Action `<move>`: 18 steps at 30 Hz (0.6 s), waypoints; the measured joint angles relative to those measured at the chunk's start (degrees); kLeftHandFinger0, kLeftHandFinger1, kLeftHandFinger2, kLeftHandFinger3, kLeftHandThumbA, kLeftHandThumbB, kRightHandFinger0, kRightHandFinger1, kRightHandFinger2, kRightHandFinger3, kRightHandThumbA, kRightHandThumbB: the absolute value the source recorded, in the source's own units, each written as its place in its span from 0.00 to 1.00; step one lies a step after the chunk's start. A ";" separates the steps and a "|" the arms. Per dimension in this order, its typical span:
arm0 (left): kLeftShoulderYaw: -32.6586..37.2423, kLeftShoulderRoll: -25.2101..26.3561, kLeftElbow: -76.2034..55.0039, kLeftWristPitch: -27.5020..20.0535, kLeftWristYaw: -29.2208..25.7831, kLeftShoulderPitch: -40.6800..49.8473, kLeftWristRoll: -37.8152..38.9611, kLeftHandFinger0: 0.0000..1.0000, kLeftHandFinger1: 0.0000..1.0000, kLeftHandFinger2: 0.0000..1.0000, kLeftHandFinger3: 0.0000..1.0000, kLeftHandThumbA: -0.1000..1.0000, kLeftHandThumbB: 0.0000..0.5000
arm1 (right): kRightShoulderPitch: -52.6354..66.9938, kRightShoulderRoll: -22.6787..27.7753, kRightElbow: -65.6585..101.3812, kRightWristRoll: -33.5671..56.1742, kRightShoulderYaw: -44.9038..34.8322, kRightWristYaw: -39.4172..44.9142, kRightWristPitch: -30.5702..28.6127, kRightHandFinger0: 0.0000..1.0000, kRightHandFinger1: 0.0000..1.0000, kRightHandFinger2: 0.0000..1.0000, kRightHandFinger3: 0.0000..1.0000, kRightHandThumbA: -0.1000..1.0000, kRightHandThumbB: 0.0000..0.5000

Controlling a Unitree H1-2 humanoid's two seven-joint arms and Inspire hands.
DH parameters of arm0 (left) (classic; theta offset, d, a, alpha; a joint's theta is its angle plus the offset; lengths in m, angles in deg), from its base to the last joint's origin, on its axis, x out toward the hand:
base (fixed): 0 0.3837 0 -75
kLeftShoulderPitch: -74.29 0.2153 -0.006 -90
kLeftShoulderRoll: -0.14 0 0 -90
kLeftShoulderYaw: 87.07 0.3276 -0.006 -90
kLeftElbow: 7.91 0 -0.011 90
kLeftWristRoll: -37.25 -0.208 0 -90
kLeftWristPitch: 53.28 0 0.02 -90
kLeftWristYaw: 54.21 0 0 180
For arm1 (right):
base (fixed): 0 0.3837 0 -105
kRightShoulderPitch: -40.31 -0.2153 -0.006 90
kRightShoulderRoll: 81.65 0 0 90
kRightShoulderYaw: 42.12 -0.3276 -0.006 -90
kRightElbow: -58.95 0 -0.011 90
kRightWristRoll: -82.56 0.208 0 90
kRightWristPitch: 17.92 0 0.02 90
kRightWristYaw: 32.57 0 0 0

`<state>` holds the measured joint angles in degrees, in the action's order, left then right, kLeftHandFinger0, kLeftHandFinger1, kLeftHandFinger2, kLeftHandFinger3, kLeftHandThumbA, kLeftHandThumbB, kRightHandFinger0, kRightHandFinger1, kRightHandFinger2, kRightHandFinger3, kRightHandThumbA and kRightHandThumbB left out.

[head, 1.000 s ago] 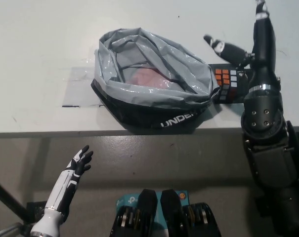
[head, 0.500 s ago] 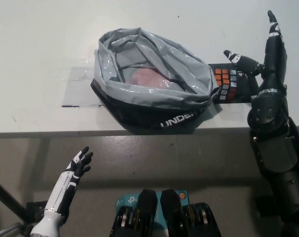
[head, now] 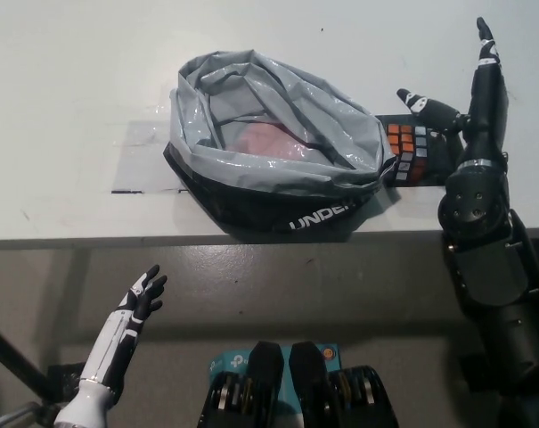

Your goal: Use the right hand to pick up a rubix's cube and place it into a plastic bag and lift the bag

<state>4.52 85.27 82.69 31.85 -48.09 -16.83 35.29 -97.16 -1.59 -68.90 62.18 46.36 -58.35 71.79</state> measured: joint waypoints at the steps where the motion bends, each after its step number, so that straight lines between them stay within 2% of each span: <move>1: 0.00 0.00 0.00 0.00 0.00 0.00 -0.01 1.00 1.00 1.00 1.00 1.00 0.43 | 0.00 -0.24 -0.08 0.03 0.09 0.00 0.00 1.00 1.00 1.00 1.00 1.00 0.91; 10: -0.02 0.00 -0.05 -0.01 0.00 -0.01 -0.02 1.00 1.00 1.00 1.00 1.00 0.44 | -0.33 -0.85 -4.34 0.00 1.31 -0.03 0.10 1.00 1.00 1.00 1.00 1.00 0.96; 16: -0.04 0.00 -0.13 -0.05 0.00 -0.01 -0.06 1.00 1.00 1.00 1.00 1.00 0.44 | -1.57 -0.84 -12.58 0.10 2.11 -0.27 0.04 1.00 1.00 1.00 1.00 0.98 0.96; 18: -0.05 0.00 -0.14 -0.06 0.00 -0.01 -0.06 1.00 1.00 1.00 1.00 1.00 0.44 | -1.99 -0.84 -14.77 0.21 2.12 -0.33 -0.15 1.00 1.00 1.00 1.00 0.98 1.00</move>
<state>4.47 85.28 82.55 31.79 -48.09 -16.85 35.23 -99.15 -2.43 -83.67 62.40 48.47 -58.68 71.64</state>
